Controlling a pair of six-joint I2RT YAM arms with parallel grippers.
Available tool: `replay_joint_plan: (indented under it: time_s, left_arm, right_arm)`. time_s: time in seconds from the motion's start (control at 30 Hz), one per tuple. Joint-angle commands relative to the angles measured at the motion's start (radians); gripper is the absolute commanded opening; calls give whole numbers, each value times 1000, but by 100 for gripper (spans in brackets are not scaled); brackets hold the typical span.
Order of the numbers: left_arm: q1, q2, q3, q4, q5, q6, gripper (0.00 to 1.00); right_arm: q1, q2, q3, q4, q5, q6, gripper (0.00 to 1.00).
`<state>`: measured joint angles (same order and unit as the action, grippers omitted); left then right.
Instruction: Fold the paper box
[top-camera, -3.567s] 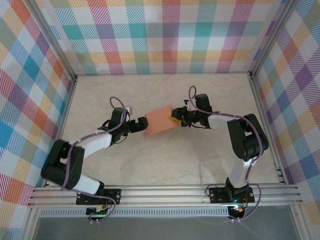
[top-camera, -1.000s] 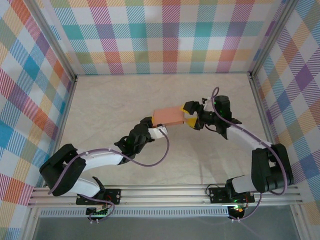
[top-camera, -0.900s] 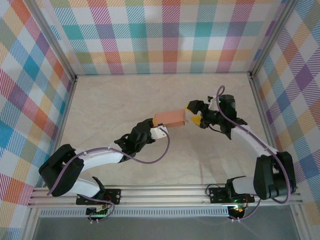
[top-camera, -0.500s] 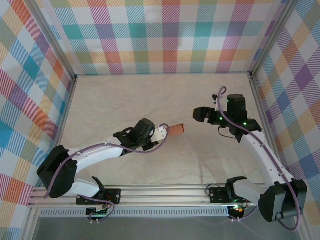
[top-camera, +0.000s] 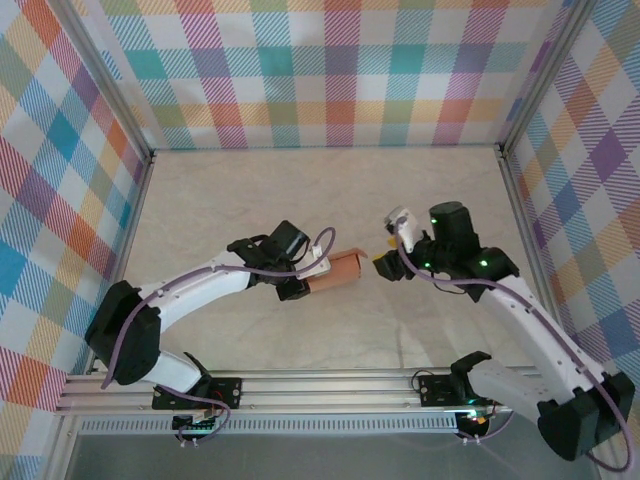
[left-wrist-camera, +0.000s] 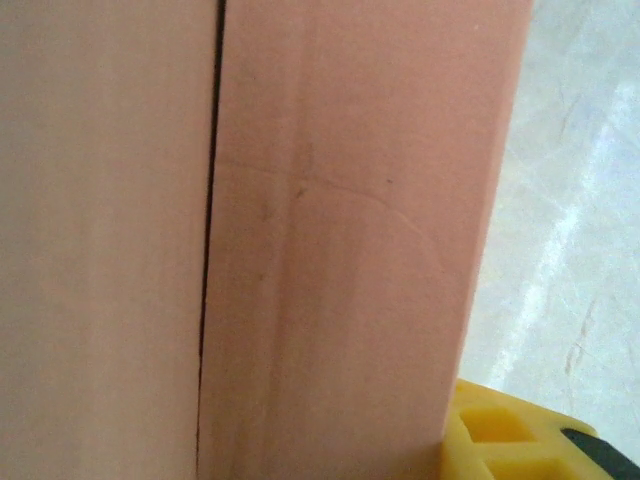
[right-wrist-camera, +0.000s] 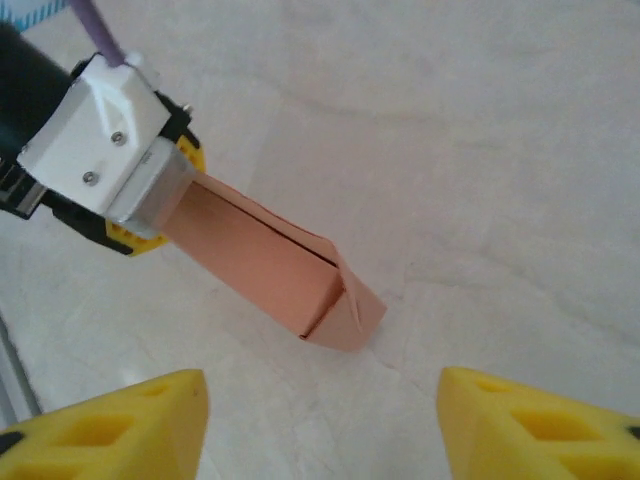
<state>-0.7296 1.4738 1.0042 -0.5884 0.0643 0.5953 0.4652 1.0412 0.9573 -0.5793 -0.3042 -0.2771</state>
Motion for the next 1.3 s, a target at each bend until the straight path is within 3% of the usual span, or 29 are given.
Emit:
replay_joint_plan:
  time_s: [0.0,0.23,0.6,0.93,1.07,1.27]
  left_arm:
    - [13,21,40,-75,65,6,28]
    - [27,30,42,-105,96,17,28]
    - [27,38,31,-95,82,20,28]
    - [27,52,28,-97,78,28,30]
    - [27,58,30,-90,77,30,30]
    - [26,59,25,-81,77,31,30]
  right_arm:
    - [31,88,60,-67,38,-134,53]
    - [43,228,123,-63,38,-183,46]
    - [53,366,200,-117,-30,-240,44]
    - [53,430,228,-136,-29,-250,15]
    - [53,431,227,-139,-46,-251,21]
    - [53,438,231,-147,-57,-252,16]
